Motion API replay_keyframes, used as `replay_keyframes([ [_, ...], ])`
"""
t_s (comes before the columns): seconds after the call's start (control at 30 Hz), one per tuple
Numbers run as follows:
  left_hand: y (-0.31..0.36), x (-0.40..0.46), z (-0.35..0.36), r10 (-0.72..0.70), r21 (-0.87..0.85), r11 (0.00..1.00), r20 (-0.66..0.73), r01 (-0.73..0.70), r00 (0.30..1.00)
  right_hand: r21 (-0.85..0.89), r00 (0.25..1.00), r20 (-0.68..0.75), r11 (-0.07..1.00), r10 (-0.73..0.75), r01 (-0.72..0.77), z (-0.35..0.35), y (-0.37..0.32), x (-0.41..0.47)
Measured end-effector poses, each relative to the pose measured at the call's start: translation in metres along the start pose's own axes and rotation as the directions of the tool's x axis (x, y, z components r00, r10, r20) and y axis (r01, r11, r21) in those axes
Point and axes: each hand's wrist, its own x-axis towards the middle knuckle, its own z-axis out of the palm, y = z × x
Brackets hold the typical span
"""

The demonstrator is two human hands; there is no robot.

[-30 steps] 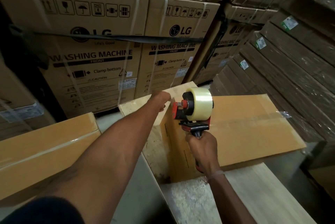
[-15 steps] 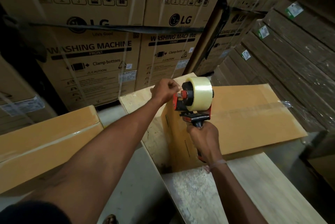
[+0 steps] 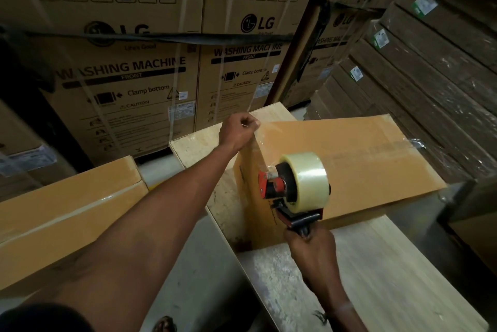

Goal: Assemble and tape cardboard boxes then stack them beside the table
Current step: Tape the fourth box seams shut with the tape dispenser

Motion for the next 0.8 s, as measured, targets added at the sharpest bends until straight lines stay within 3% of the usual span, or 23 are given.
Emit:
replay_keyframes([
  [0.13, 0.014, 0.012, -0.003, 0.030, 0.043, 0.999, -0.021, -0.029, 0.999, 0.029, 0.999, 0.014, 0.999, -0.037, 0.036, 0.011, -0.016, 0.012],
  [0.27, 0.034, 0.023, -0.002, 0.178, 0.381, 0.913, -0.050, -0.146, 0.983, 0.035, 1.000, -0.011, 0.999, -0.029, 0.029, 0.034, -0.035, 0.033],
  [0.33, 0.039, 0.024, -0.004, 0.252, 0.509, 0.826, 0.052, -0.243, 0.966, 0.033, 0.999, -0.037, 0.999, -0.023, 0.024, 0.041, -0.039, 0.040],
  [0.43, 0.036, 0.020, -0.004, 0.141, 0.574, 0.738, 0.384, -0.355, 0.913, 0.064, 0.998, -0.061, 0.998, -0.021, 0.025, 0.044, -0.038, 0.040],
  [0.5, 0.027, 0.018, -0.002, 0.070, 0.598, 0.698, 0.489, -0.393, 0.869, 0.067, 0.998, -0.066, 0.997, -0.022, 0.026, 0.045, -0.035, 0.040],
  [0.8, 0.024, 0.021, 0.000, 0.063, 0.646, 0.653, 0.472, -0.394, 0.879, 0.106, 0.997, -0.071, 0.994, 0.012, -0.005, 0.037, -0.007, 0.000],
])
